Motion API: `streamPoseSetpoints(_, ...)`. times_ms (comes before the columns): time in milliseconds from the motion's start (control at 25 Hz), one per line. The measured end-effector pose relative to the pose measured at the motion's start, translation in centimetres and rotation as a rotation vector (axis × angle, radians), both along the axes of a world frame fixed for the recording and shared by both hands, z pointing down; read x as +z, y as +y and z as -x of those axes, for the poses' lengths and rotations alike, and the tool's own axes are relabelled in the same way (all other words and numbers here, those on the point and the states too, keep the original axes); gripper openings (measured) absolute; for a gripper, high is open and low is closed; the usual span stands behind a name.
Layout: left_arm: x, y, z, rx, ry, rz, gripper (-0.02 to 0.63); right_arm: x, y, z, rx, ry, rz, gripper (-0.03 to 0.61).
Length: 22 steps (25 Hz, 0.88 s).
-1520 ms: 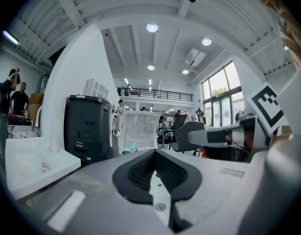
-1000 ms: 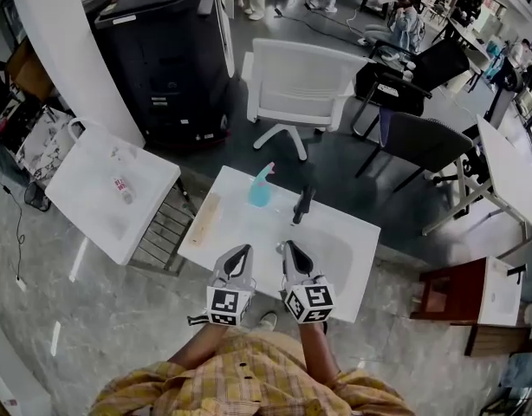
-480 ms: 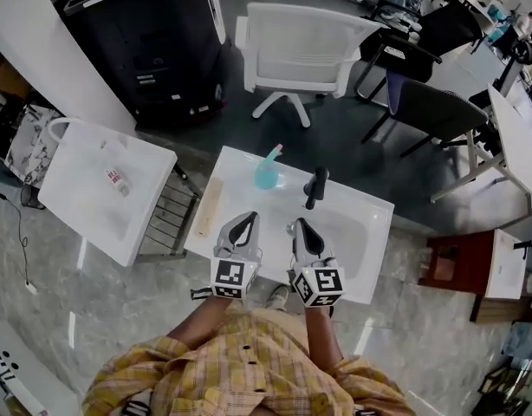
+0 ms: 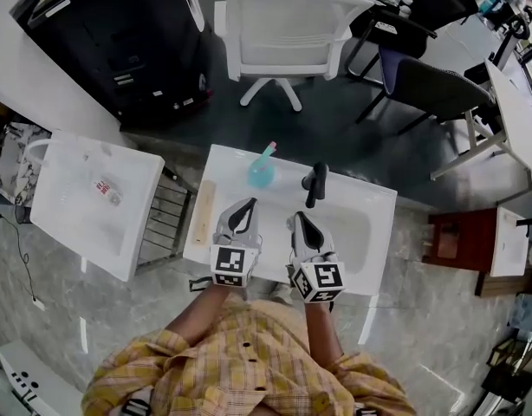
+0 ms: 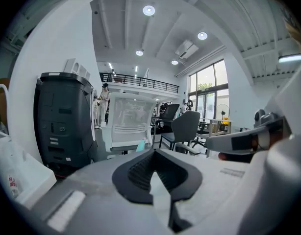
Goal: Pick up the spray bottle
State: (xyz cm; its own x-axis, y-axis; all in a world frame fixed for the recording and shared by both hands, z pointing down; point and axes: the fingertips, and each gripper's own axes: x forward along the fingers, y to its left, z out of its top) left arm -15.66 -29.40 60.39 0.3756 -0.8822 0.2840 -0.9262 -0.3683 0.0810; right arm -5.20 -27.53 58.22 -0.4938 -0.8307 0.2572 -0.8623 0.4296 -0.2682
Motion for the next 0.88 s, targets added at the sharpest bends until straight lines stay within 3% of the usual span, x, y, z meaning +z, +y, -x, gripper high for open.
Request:
streamPoseSetpoints(240,1.7,-2.4,0.1,0.036,0.002,0.033,0.016,1.3,-0.9,0.3,0.027,0.001,0.026,0.0)
streamPoseSetpoints(880,4.9,-8.3,0.2,0.113,-0.039,0.067,0.137,3.4,-2.7,1.4,0.071,0.021,0.065,0.0)
